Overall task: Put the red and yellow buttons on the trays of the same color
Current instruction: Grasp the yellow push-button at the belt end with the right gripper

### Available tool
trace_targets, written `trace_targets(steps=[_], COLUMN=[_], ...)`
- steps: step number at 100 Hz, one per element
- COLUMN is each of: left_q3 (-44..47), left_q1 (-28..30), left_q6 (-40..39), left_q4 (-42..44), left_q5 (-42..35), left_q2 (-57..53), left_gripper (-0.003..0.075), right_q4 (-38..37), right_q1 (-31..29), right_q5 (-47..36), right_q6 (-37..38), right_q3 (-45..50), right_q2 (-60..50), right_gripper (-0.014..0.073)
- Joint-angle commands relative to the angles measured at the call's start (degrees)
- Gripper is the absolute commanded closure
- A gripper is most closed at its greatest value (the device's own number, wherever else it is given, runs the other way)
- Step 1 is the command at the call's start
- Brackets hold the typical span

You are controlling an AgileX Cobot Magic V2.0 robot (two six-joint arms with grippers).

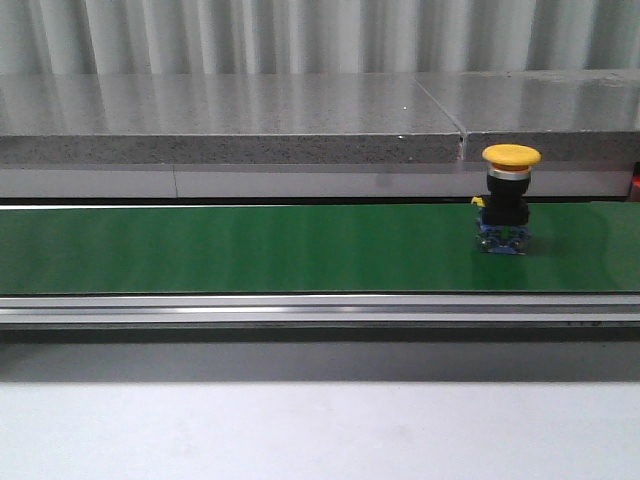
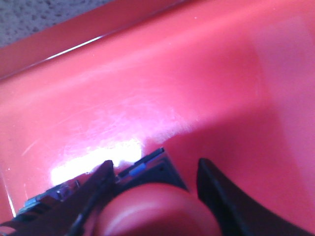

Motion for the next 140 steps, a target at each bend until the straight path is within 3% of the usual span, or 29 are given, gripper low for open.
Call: trace_targets(steps=[1, 41, 51, 71, 78, 140], left_q3=[-1.5, -1.5, -1.5, -1.5, -1.5, -1.5], left_q1=[-0.5, -0.5, -0.5, -0.5, -0.5, -0.5], left_q6=[0.0, 0.0, 0.0, 0.0, 0.0, 0.0], left_q4=[-1.3, -1.3, -1.3, -1.3, -1.3, -1.3], left_q5=[-4.2, -4.2, -4.2, -4.2, -4.2, -4.2], left_q2=[0.3, 0.3, 0.3, 0.3, 0.3, 0.3], left_gripper=[0.0740, 0.0740, 0.0740, 0.0740, 0.0740, 0.0740], right_q4=[1.1, 1.1, 1.1, 1.1, 1.1, 1.2], right_q1=[-0.1, -0.1, -0.1, -0.1, -0.2, -0.2], right_q5=[-2.0, -1.6, -1.6, -2.3, -2.3, 1.5], right_q6=[-0.6, -0.6, -0.6, -0.6, -0.6, -2.4], right_q3=[-2.0, -2.0, -2.0, -2.0, -2.7, -7.0], right_q2=[-3.7, -2.9, -2.9, -2.9, -2.9, -9.7], right_gripper=[0.0474, 0.0450, 0.0368, 0.0104, 0.0067, 0.0065])
